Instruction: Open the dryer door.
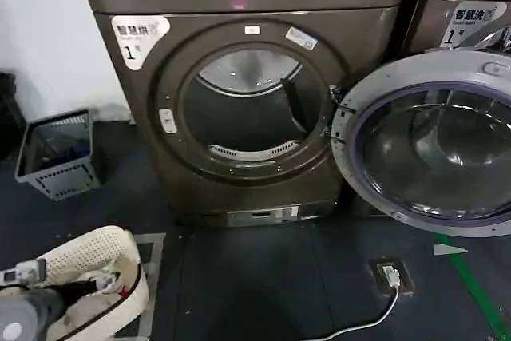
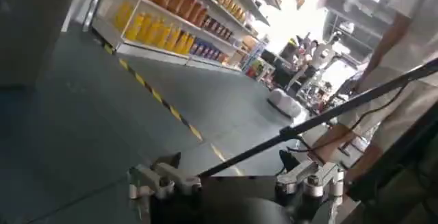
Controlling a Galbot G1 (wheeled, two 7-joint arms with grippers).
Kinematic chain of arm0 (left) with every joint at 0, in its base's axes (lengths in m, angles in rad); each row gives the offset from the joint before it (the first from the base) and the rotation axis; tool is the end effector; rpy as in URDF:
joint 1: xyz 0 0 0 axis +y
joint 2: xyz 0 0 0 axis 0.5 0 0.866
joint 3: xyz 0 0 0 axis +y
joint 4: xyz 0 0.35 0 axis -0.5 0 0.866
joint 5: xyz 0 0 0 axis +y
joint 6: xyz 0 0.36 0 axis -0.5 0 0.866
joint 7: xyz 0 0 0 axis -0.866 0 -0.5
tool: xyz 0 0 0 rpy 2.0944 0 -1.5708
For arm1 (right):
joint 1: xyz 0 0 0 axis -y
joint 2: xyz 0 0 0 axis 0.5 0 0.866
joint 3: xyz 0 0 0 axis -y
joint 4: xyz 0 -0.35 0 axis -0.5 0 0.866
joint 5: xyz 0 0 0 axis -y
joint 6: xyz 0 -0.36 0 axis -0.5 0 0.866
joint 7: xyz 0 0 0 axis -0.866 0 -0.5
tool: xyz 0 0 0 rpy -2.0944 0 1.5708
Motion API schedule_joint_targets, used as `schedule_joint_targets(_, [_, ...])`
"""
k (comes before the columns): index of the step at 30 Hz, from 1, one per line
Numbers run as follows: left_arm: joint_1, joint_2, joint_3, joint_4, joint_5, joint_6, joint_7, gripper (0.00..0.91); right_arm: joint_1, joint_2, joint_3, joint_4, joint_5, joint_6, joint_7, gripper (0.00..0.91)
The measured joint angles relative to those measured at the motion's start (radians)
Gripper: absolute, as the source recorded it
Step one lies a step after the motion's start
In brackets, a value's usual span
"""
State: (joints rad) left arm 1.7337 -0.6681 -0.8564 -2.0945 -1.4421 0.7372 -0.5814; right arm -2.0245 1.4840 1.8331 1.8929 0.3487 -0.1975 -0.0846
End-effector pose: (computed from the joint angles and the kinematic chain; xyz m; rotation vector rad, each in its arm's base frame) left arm 0.2118 0.1965 -0.2064 0.1889 -2.1630 0.1936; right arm -0.1219 -0.3491 -0.1886 -1.3321 -2.2475 0.5432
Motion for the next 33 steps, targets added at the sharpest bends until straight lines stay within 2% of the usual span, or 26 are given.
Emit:
schedule_joint_targets(4, [0.031,0.040,0.000,0.002,-0.050,0.000,-0.048,0.907,0.003,0.008,-0.003,0.002,0.004,0.007,-0.001,0.907])
schedule_joint_targets(10, [0.040,0.071,-0.006,0.008,-0.102,-0.001,-0.074,0.907,0.004,0.014,-0.008,0.001,0.007,0.016,-0.003,0.907])
schedule_joint_targets(33, [0.042,0.105,-0.034,0.023,-0.176,-0.001,-0.093,0.907,0.012,0.021,-0.012,0.008,0.024,0.029,-0.011,0.907])
